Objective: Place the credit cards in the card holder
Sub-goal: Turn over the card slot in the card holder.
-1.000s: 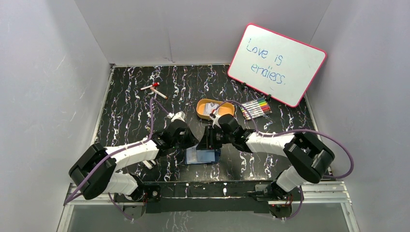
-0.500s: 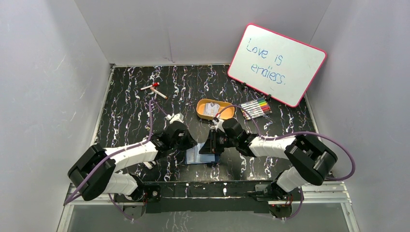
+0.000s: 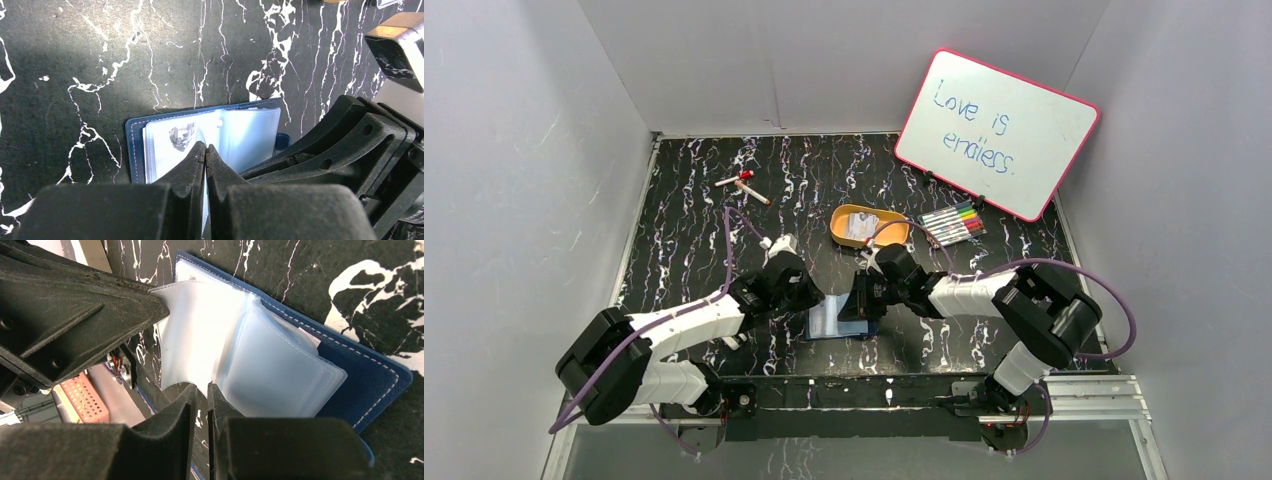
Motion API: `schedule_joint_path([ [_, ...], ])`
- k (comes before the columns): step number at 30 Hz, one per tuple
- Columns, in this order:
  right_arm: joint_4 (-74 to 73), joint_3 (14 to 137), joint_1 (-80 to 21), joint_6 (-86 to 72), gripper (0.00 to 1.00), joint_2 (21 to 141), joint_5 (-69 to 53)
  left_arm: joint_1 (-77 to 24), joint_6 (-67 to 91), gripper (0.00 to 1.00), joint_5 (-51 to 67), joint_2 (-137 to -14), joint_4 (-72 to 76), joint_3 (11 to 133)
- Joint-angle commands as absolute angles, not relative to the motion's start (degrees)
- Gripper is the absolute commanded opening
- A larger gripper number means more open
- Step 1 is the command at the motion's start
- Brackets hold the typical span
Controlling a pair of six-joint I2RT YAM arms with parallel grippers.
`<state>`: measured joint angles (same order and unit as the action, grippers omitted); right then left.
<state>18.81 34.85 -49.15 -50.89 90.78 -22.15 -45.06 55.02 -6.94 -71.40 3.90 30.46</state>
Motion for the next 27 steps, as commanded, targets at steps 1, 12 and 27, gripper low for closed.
schedule_joint_path([
  [1, 17.95, 38.27, -49.65, -49.07, 0.22, 91.22, -21.2, -44.65, 53.93, 0.0, -9.03, -69.4, 1.61, 30.27],
  [12, 15.03, 39.55, -49.78, -47.99, 0.24, 91.27, -19.46, -44.57, 50.27, 0.45, -17.62, -61.64, -10.71, 34.2],
  [27, 8.04, 40.06, -49.75, -46.41, 0.25, 87.46, -13.69, -44.56, 49.99, 0.17, 4.25, -69.16, 9.24, 27.05],
])
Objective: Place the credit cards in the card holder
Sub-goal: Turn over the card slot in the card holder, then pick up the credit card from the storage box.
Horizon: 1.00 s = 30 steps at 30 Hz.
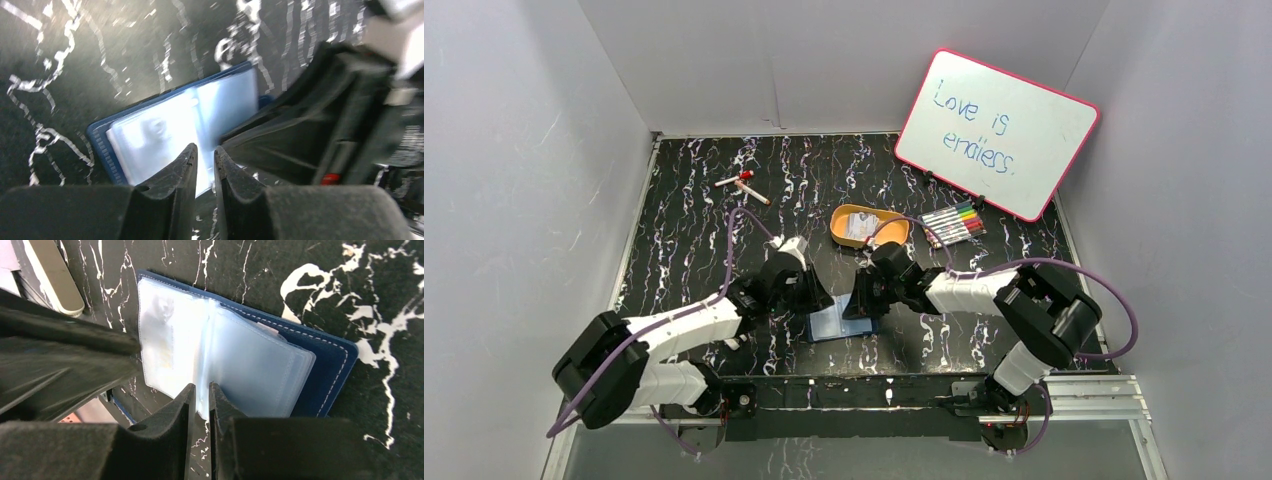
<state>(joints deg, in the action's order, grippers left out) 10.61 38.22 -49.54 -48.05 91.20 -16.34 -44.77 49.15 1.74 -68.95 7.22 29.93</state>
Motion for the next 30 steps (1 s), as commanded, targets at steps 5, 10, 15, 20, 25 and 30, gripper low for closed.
schedule_joint_path([
  [5, 0.5, 45.68, -48.83, -41.82, 0.31, 79.15, -8.67, -44.56, 49.22, 0.16, 1.27, -65.2, 7.12, 26.09],
  [10, -4.87, 52.23, -39.67, -39.74, 0.38, 78.17, -9.28, -44.47, 48.76, 0.16, -2.66, -60.3, 5.41, 25.7],
  [15, -5.04, 58.46, -32.48, -39.3, 0.52, 85.51, -10.05, -44.39, 48.53, 0.18, -3.44, -57.2, 5.14, 25.13],
  [20, -5.04, 64.11, -30.31, -39.7, 0.62, 93.33, -7.16, -44.49, 48.64, 0.18, -3.48, -56.37, 4.29, 25.08],
  [25, -3.34, 66.19, -29.7, -41.59, 0.62, 99.21, -3.11, -44.42, 49.04, 0.18, -2.9, -56.99, 5.32, 24.43],
  [30, -1.03, 67.43, -29.2, -43.63, 0.63, 103.55, -1.85, -44.39, 49.62, 0.18, -1.86, -58.59, 5.82, 24.23],
])
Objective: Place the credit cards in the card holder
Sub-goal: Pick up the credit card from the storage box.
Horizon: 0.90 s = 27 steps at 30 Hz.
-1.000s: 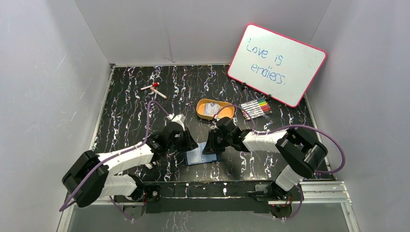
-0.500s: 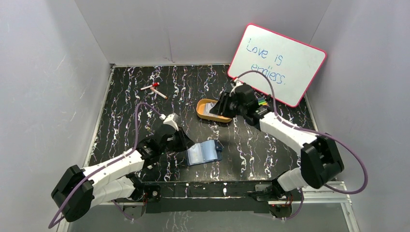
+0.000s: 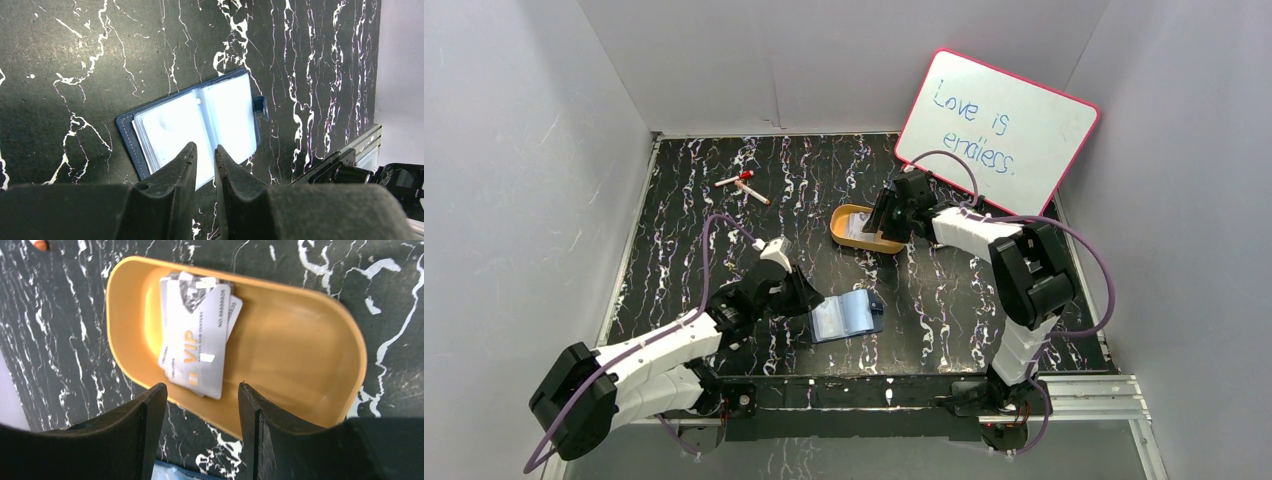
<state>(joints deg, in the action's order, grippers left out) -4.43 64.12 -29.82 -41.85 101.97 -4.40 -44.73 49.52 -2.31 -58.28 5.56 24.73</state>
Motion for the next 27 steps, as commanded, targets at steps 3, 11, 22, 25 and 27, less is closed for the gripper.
schedule_joint_path([
  [3, -0.51, 68.38, -28.79, -44.81, 0.64, 105.69, -2.45, -44.44, 49.92, 0.18, -2.0, -58.69, 6.19, 23.74],
  [11, 1.57, 69.61, -28.42, -46.23, 0.59, 108.74, -3.85, -44.39, 49.63, 0.18, -2.19, -59.53, 6.28, 24.08],
  [22, 2.46, 69.98, -28.41, -46.72, 0.42, 110.58, -5.45, -44.39, 49.92, 0.18, -1.91, -60.91, 6.88, 23.99],
  [25, 2.23, 69.92, -28.48, -46.56, 0.33, 110.37, -5.24, -44.43, 49.94, 0.19, -1.93, -60.82, 6.87, 23.91],
  [27, 2.28, 69.43, -28.48, -46.5, 0.29, 109.79, -4.9, -44.45, 49.95, 0.18, -1.86, -60.89, 6.94, 23.91],
])
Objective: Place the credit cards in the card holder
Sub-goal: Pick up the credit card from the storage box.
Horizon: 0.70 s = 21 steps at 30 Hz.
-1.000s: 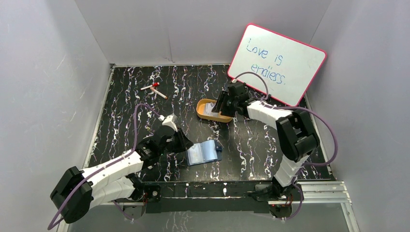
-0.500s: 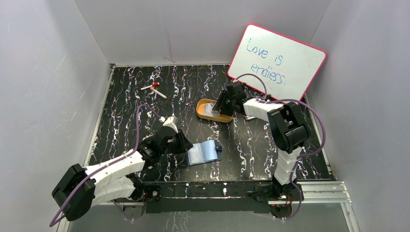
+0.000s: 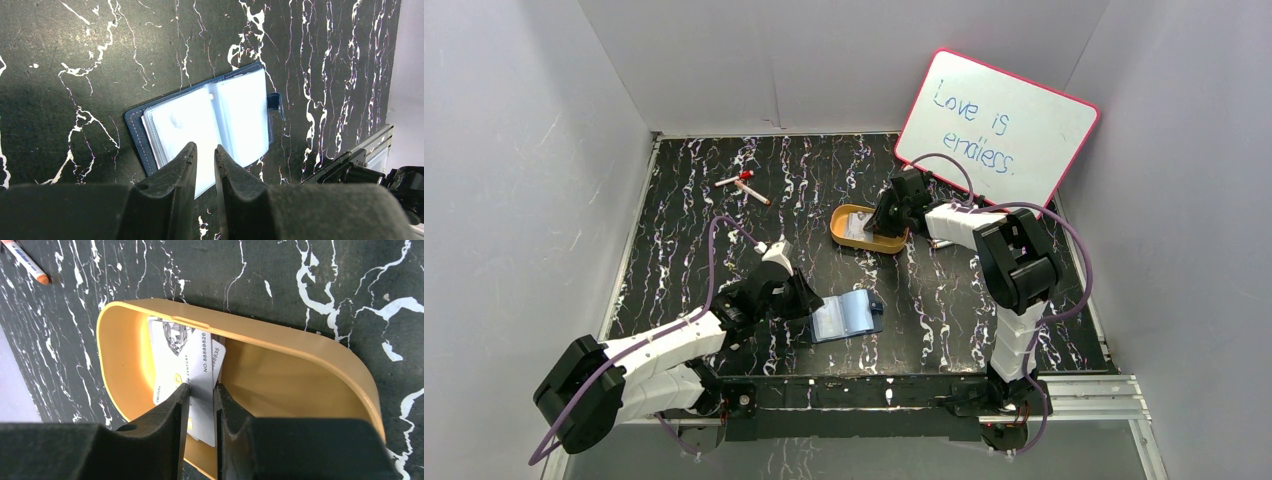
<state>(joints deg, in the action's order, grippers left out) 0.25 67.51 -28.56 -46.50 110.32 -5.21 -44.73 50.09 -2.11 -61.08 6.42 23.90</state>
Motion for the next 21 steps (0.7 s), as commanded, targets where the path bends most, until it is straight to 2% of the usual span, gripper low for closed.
schedule_joint_path([
  [1, 2.41, 69.13, -28.48, -46.57, 0.27, 109.39, -4.73, -44.39, 49.96, 0.18, -1.78, -60.91, 6.9, 23.95],
  [8, 2.57, 67.32, -28.21, -46.24, 0.23, 107.09, -3.87, -44.39, 49.94, 0.18, -1.95, -60.86, 6.86, 24.08],
  [16, 3.28, 66.4, -28.01, -46.37, 0.12, 105.62, -4.46, -44.41, 50.23, 0.18, -1.91, -61.06, 6.97, 24.15],
  [18, 3.09, 66.4, -27.86, -46.24, 0.12, 105.71, -4.48, -44.39, 50.24, 0.18, -1.93, -61.07, 6.94, 24.2],
  [21, 2.75, 66.27, -27.53, -46.19, 0.19, 106.06, -4.72, -44.39, 50.23, 0.18, -1.93, -61.01, 6.73, 24.13],
])
